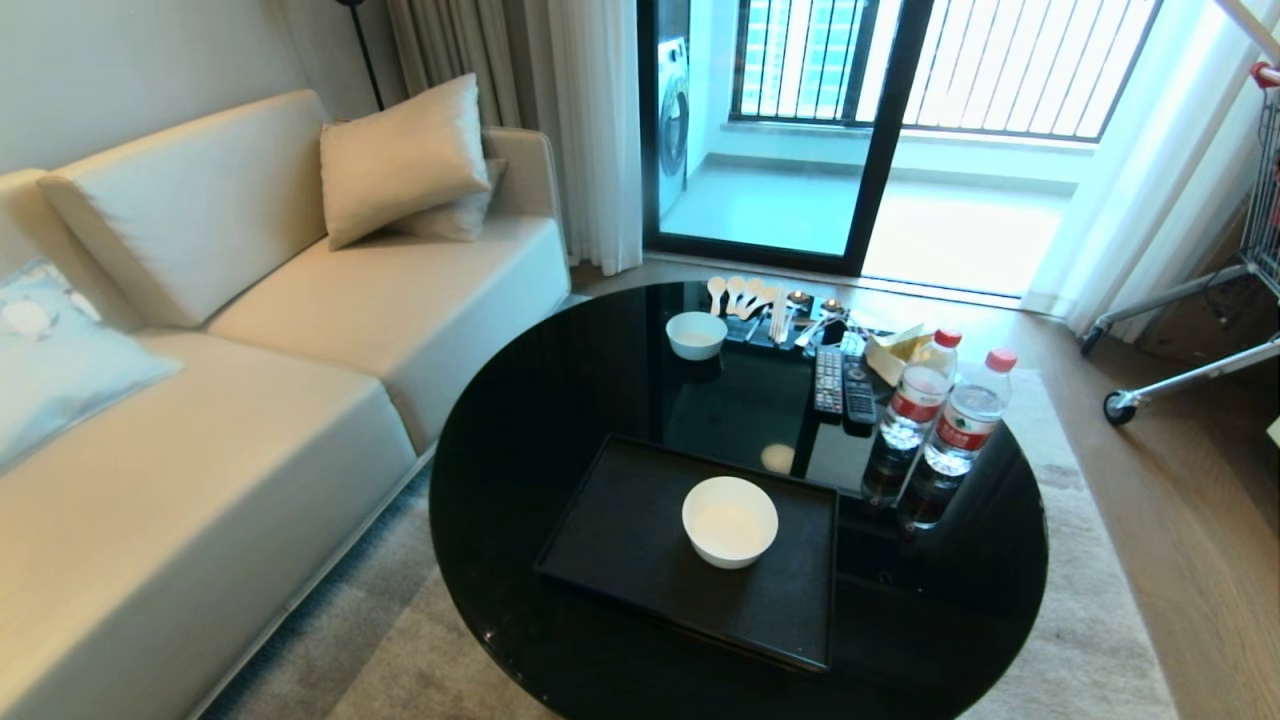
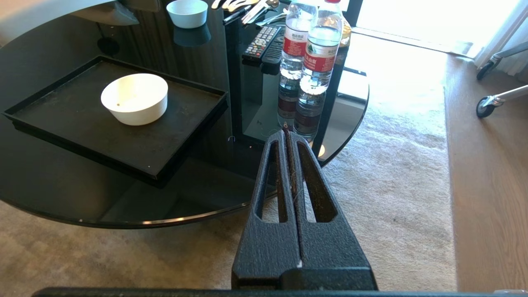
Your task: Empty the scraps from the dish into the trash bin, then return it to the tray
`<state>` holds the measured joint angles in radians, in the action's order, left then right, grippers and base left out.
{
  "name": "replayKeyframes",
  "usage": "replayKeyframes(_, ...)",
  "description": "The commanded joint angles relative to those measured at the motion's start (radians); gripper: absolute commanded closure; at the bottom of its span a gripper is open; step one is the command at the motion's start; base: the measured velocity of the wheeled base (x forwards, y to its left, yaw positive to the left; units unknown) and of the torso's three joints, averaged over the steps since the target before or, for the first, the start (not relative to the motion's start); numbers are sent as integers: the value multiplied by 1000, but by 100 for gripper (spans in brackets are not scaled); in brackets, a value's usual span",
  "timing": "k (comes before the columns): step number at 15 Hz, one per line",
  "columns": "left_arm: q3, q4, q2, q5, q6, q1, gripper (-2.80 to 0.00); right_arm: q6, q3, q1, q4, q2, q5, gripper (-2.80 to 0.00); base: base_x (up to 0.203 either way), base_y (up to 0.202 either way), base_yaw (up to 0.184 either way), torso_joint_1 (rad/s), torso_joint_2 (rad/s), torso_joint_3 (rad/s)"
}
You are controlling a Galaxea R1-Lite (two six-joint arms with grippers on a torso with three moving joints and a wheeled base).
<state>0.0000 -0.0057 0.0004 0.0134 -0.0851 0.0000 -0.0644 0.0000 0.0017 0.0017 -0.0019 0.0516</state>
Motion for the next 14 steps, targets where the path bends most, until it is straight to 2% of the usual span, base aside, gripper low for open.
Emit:
replayKeyframes(1,0,0,0,0,-1,0,0,-2,0,0,0,2,1,0,0,0,0,0,0,0)
replayKeyframes(14,0,0,0,0,-1,0,0,12,0,0,0,2,-1,0,0,0,0,0,0,0)
